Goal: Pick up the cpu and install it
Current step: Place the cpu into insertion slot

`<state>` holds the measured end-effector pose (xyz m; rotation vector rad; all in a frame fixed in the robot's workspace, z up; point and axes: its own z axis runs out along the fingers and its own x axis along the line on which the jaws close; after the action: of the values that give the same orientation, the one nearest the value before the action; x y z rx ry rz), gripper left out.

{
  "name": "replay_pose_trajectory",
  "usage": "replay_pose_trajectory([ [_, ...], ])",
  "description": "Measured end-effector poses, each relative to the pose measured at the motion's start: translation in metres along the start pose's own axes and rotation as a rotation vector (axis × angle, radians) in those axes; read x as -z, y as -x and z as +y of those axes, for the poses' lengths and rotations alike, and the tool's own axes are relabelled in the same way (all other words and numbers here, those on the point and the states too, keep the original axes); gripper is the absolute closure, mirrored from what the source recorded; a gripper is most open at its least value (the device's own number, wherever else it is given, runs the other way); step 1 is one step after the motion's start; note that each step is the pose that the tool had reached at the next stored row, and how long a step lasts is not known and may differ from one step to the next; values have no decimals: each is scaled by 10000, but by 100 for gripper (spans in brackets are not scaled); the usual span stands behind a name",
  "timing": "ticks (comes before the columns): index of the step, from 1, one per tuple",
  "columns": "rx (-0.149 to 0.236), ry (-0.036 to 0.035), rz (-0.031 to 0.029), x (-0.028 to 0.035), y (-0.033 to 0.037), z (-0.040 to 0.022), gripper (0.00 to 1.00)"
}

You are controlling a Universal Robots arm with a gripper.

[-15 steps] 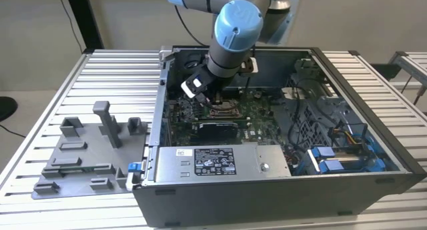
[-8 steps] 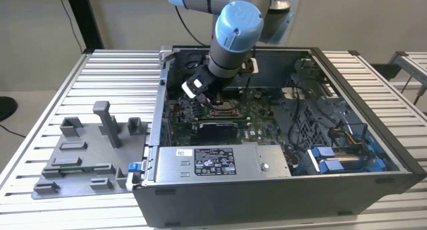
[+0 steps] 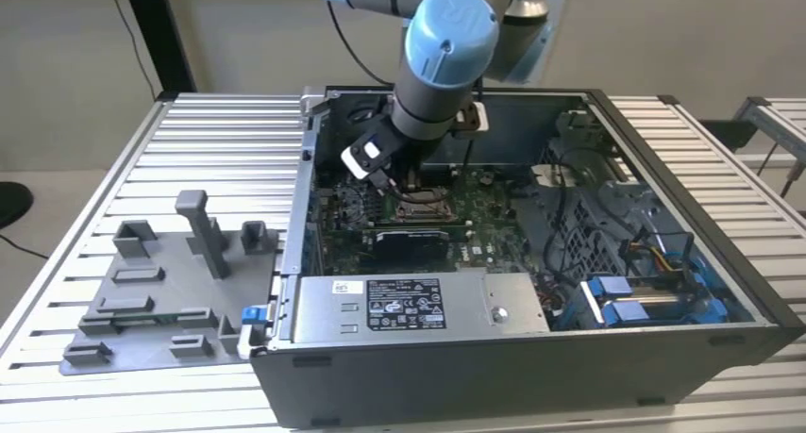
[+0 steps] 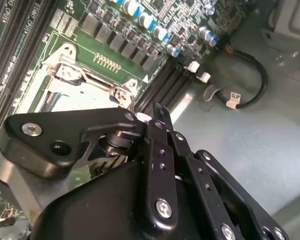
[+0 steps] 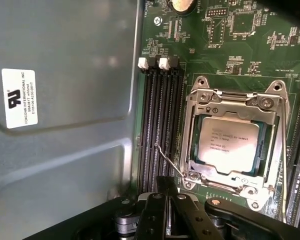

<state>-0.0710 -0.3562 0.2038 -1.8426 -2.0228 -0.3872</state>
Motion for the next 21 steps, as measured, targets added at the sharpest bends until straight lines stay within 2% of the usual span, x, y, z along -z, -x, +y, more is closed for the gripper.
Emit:
replay_pose_trajectory([
  [5, -12, -9, -113, -57, 25, 2, 100],
  [12, -14, -16, -113, -77, 11, 31, 100],
  [16, -15, -16, -113, -4, -25, 27, 100],
  [19, -14, -16, -116, -3, -22, 25, 100],
  [21, -17, -17, -138, -1, -15, 24, 100],
])
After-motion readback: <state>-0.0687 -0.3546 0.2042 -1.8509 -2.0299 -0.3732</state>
